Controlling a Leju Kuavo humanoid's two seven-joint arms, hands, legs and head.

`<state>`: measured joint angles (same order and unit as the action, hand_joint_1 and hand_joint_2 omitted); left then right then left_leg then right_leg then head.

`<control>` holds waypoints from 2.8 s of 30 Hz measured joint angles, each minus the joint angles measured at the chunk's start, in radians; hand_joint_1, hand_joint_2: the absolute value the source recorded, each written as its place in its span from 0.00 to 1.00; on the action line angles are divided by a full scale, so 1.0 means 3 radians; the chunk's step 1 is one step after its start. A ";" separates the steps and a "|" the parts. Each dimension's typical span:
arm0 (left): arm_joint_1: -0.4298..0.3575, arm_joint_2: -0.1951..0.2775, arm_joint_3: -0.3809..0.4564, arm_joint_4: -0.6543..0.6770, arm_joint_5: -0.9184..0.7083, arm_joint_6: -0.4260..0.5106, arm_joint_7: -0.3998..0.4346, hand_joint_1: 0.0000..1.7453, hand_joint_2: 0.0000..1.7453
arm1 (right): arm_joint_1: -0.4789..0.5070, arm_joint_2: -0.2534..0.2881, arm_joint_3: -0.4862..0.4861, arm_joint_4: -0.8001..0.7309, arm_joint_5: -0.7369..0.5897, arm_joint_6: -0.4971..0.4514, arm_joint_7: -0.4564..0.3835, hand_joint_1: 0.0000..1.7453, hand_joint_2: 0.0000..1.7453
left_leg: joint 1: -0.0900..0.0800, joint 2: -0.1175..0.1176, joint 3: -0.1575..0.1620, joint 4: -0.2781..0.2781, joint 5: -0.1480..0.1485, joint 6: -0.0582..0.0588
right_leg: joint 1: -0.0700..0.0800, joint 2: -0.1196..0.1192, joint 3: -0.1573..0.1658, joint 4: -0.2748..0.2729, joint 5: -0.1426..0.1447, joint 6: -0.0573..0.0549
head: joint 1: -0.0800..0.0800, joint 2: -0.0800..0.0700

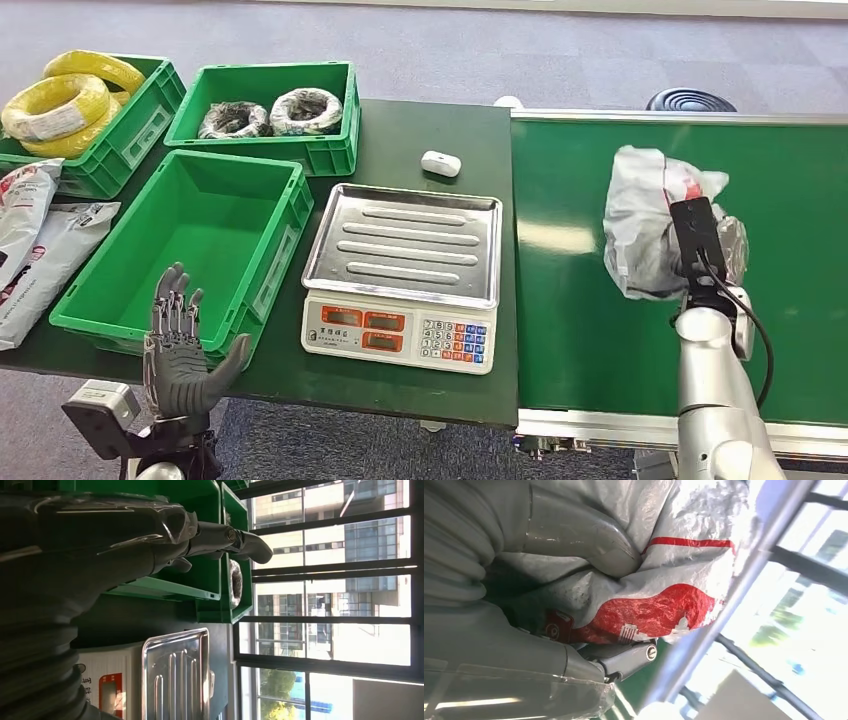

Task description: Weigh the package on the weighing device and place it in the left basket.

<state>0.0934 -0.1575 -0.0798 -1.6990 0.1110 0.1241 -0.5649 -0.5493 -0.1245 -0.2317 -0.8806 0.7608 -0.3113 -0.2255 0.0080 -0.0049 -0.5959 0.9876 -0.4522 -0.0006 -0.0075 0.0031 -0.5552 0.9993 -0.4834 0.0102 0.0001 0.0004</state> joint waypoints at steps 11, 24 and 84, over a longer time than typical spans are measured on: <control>-0.0303 0.0013 0.0034 0.0015 -0.0026 -0.0051 -0.0072 0.00 1.00 | 0.0033 0.0542 0.1275 -0.1105 0.0023 0.0024 -0.0084 1.00 1.00 | 0.0003 0.0003 -0.0004 -0.0002 0.0001 -0.0001 | 0.0003 0.0001 -0.0004 0.0000 -0.0001 -0.0002 | 0.0001 0.0000; -0.0607 0.0088 0.0040 0.0141 0.0029 -0.0081 -0.0030 0.00 1.00 | -0.0331 0.0832 0.1909 -0.0361 -0.0012 0.1127 0.0165 1.00 1.00 | 0.0003 -0.0001 -0.0010 -0.0001 0.0002 -0.0002 | 0.0002 -0.0002 -0.0007 0.0000 -0.0001 -0.0002 | 0.0002 0.0000; -0.3183 -0.0468 -0.1766 0.3584 -0.2468 -0.0107 0.1424 0.46 1.00 | 0.2072 0.0574 0.0473 -0.2555 -0.1136 0.0060 -0.0785 0.00 1.00 | 0.0002 -0.0008 -0.0013 0.0002 0.0002 -0.0002 | 0.0000 -0.0008 -0.0012 -0.0004 0.0001 0.0001 | 0.0000 0.0000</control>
<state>-0.8616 -0.2979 -0.6097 -0.6237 -0.6295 0.0920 -0.1378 0.0722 0.0477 -0.0899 -1.6472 0.4201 -0.2933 -0.4609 0.0085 -0.0071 -0.5999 0.9881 -0.4517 -0.0012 -0.0076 0.0008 -0.5588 0.9983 -0.4832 0.0104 0.0002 0.0004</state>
